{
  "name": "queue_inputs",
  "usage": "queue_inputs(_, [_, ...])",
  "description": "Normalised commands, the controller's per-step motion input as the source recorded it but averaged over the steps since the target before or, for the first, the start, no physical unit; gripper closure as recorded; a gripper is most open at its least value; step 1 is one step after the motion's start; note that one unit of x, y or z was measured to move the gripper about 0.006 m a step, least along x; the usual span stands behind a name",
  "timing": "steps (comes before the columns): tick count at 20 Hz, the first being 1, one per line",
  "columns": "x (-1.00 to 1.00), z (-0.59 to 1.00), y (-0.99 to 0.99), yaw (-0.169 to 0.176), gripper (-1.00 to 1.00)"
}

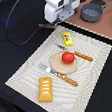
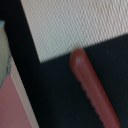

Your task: Interact with the objects in diverse but meaningful ways.

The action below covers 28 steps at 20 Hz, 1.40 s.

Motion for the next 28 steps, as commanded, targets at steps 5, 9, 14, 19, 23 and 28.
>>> queue_inputs(5, [-0.59, -0.09, -0.13, 0.118, -1.0])
queue_inputs(9, [-0.47, -0.02, -0.14, 0.1, -1.0])
queue_inputs(14, [-0.29, 0.0, -0.17, 0.078, -1.0])
queue_inputs(19, [-0.28, -0.05, -0.15, 0.072, -1.0])
queue_inputs(23, [-0.21, -0.12, -0.23, 0.073, -1.0])
queue_inputs(28, [-0.11, -0.09, -0.41, 0.066, -1.0])
